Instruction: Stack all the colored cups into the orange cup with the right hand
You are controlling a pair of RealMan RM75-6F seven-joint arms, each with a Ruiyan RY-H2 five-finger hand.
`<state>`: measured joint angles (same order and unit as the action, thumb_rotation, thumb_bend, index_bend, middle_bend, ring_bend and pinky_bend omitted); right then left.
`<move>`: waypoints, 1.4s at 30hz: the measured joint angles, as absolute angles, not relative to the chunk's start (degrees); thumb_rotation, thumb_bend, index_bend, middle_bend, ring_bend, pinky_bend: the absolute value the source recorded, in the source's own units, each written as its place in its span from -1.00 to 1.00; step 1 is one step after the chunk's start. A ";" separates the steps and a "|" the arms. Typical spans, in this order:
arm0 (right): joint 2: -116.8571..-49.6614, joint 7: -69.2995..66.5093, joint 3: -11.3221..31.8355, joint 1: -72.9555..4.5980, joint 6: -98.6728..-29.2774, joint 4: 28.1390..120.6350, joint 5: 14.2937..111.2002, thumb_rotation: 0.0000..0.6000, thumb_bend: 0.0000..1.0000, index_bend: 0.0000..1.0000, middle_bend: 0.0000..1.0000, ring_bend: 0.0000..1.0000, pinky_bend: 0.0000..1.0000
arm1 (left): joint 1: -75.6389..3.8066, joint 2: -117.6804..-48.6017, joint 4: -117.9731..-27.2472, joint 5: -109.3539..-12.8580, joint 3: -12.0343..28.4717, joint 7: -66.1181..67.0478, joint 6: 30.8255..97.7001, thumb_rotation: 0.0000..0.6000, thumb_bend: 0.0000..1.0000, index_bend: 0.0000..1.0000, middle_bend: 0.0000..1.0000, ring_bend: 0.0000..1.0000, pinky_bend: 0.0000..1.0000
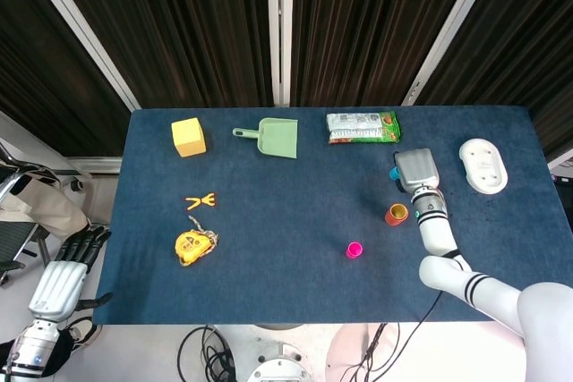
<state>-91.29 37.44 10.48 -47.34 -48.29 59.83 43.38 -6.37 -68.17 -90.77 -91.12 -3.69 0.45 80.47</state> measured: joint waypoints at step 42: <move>-73.12 43.30 2.85 -43.57 -55.61 93.51 44.81 1.00 -0.53 0.04 0.03 0.02 0.21 | -6.27 -68.05 -90.42 -91.34 -4.10 -0.23 80.37 1.00 -0.95 -0.97 -1.00 -1.00 -1.00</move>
<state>-73.12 43.30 2.85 -43.57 -55.61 93.51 44.81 -6.27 -68.05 -90.42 -91.34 -4.10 -0.23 80.37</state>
